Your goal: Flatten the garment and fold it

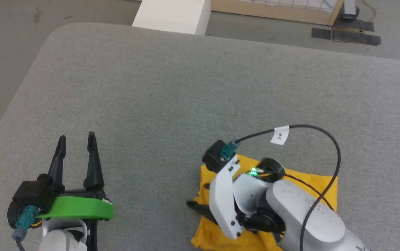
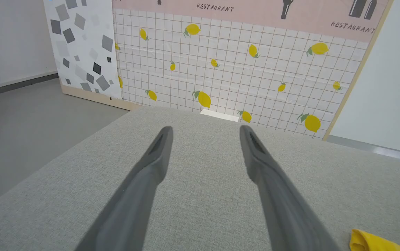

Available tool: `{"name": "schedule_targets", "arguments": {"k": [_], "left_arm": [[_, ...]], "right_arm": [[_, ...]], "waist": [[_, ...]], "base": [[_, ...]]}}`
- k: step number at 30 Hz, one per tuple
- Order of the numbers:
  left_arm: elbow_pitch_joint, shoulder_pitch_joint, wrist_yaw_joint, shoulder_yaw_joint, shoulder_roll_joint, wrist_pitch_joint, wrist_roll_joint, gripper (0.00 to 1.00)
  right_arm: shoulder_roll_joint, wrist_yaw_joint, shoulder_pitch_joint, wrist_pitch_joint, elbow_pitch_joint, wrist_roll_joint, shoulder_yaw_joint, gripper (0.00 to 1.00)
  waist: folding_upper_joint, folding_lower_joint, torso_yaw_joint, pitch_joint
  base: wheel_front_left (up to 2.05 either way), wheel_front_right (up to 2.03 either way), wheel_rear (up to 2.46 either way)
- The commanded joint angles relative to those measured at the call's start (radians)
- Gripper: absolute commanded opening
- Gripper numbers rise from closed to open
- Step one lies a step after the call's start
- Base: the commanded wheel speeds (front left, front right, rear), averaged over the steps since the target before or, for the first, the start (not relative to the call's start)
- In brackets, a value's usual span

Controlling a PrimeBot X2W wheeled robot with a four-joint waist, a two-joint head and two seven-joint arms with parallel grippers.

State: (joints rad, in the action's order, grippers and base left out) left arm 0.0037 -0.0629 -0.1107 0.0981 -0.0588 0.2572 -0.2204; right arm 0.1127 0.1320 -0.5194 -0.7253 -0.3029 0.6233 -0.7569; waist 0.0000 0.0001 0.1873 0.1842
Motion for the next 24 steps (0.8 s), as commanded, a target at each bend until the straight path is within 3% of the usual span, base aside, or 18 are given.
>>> {"name": "schedule_targets", "arguments": {"k": [1, 7, 15, 24], "left_arm": [[0.004, -0.003, -0.005, 0.002, 0.004, 0.005, 0.007, 1.00], [0.016, 0.012, -0.009, -0.004, -0.008, 0.005, 0.028, 1.00], [0.008, 0.028, -0.002, -0.010, -0.017, 0.005, 0.069, 1.00], [0.013, 0.030, 0.000, -0.028, -0.015, 0.005, 0.079, 1.00]], "right_arm": [[-0.001, -0.001, -0.021, 0.017, 0.019, 0.013, -0.004, 1.00], [0.047, -0.001, -0.019, 0.106, 0.119, 0.005, 0.034, 1.00], [0.108, -0.001, 0.140, 0.221, 0.260, -0.211, 0.280, 1.00], [0.085, -0.001, 0.409, 0.114, 0.365, -0.433, 0.482, 1.00]], "waist": [[0.0000, -0.0001, -0.016, -0.016], [0.0000, -0.0001, -0.066, -0.066], [0.0000, -0.0001, -0.158, -0.108], [0.0000, -0.0001, -0.204, -0.094]], "base": [[0.00, 0.00, 0.00], [0.00, 0.00, 0.00], [0.00, 0.00, 0.00], [0.00, 0.00, 0.00]]}}
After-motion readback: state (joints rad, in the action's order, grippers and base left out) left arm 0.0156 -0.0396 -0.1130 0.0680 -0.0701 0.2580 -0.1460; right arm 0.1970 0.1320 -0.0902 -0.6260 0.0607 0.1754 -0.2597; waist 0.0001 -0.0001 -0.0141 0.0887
